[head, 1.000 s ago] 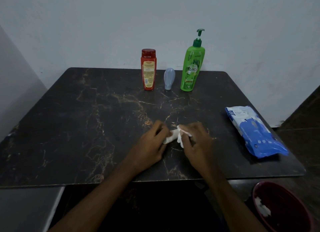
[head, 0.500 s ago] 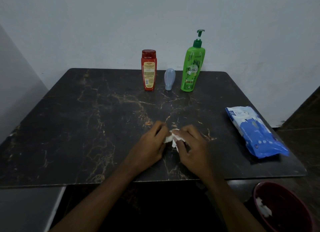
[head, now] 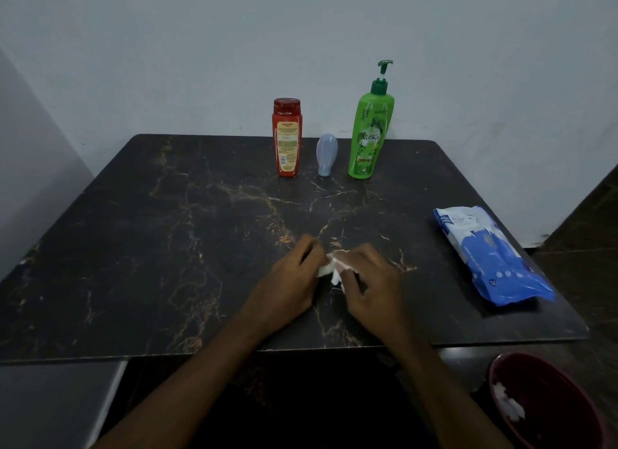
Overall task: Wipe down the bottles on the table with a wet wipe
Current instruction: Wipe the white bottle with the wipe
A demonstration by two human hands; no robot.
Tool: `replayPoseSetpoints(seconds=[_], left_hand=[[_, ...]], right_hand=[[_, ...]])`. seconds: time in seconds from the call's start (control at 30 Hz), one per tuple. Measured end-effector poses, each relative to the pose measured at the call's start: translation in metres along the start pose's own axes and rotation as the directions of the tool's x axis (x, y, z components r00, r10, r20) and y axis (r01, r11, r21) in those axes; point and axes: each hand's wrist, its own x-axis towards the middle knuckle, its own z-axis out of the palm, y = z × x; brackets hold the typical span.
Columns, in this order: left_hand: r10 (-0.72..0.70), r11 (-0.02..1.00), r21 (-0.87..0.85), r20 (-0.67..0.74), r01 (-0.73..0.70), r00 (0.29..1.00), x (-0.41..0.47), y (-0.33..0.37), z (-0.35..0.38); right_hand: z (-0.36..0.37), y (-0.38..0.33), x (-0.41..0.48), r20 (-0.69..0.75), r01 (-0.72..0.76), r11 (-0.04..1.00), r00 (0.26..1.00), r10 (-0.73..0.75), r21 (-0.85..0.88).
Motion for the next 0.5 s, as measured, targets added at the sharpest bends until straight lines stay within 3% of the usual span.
replayPoseSetpoints(seconds=[0.07, 0.17, 0.27, 0.4, 0.5], left_hand=[[-0.013, 1.000, 0.010, 0.008, 0.013, 1.000, 0.000, -0.001, 0.002], [-0.012, 1.000, 0.020, 0.009, 0.011, 1.000, 0.000, -0.002, 0.001], [-0.005, 1.000, 0.030, 0.010, 0.004, 1.000, -0.001, -0.002, 0.000], [-0.026, 0.999, 0.038, -0.008, 0.026, 1.000, -0.003, -0.004, -0.002], [-0.047, 0.998, -0.040, -0.026, 0.046, 0.999, -0.002, -0.007, -0.001]], right_hand=[[0.003, 0.001, -0.002, 0.015, 0.076, 0.997, 0.997, -0.077, 0.016], [0.003, 0.004, -0.002, -0.006, 0.043, 0.999, 0.999, -0.043, -0.010], [-0.002, 0.007, 0.002, -0.074, -0.130, 0.990, 0.989, 0.126, -0.052], [-0.007, 0.011, 0.008, -0.116, -0.423, 0.901, 0.894, 0.432, 0.091], [-0.004, 0.016, 0.008, -0.090, -0.455, 0.886, 0.882, 0.462, 0.085]])
